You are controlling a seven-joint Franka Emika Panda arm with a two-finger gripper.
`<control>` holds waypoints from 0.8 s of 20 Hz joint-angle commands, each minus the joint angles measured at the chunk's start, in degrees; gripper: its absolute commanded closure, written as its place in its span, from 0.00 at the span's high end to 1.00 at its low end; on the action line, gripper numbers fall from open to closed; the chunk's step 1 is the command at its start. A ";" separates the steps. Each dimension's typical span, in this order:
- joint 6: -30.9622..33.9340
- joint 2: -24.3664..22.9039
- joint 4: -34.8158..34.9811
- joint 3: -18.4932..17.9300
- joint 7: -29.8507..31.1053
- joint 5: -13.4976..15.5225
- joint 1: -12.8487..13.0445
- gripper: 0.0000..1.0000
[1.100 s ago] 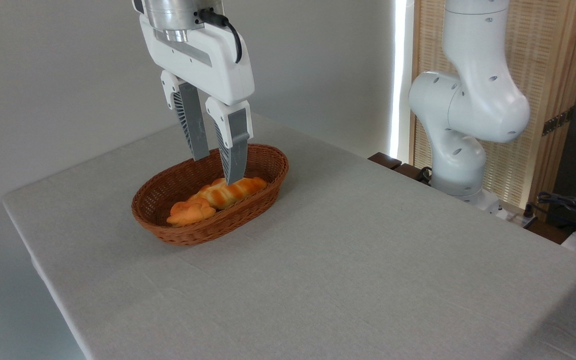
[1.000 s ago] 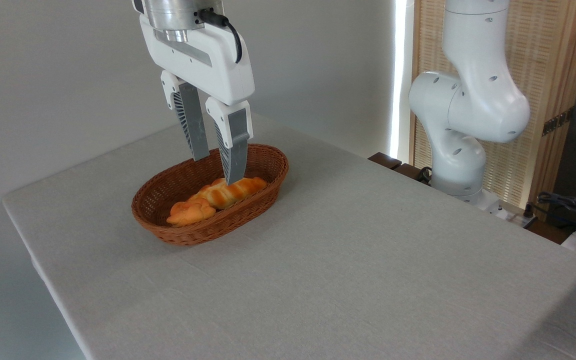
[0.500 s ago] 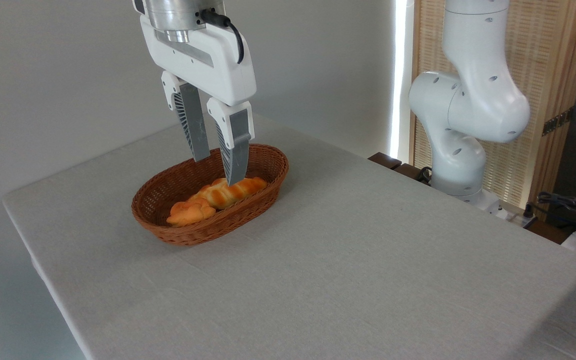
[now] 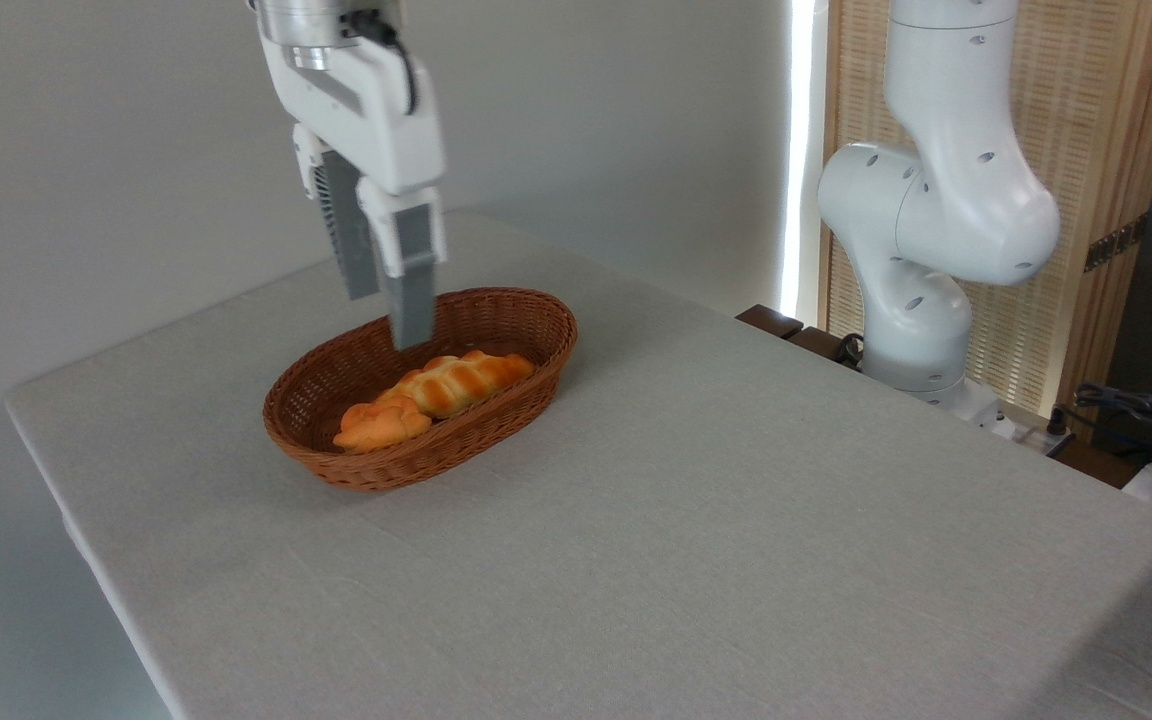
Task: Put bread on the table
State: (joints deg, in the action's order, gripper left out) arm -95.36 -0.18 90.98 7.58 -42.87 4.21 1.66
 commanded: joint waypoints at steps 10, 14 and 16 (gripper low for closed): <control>-13.09 0.71 12.37 11.05 -0.72 -0.08 -0.17 1.00; -13.62 1.67 14.22 11.23 -0.72 -0.08 -0.17 1.00; -16.59 2.02 15.97 11.93 -0.81 -0.08 -0.17 1.00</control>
State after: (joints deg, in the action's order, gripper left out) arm -107.61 1.34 104.27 18.52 -42.82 4.21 1.83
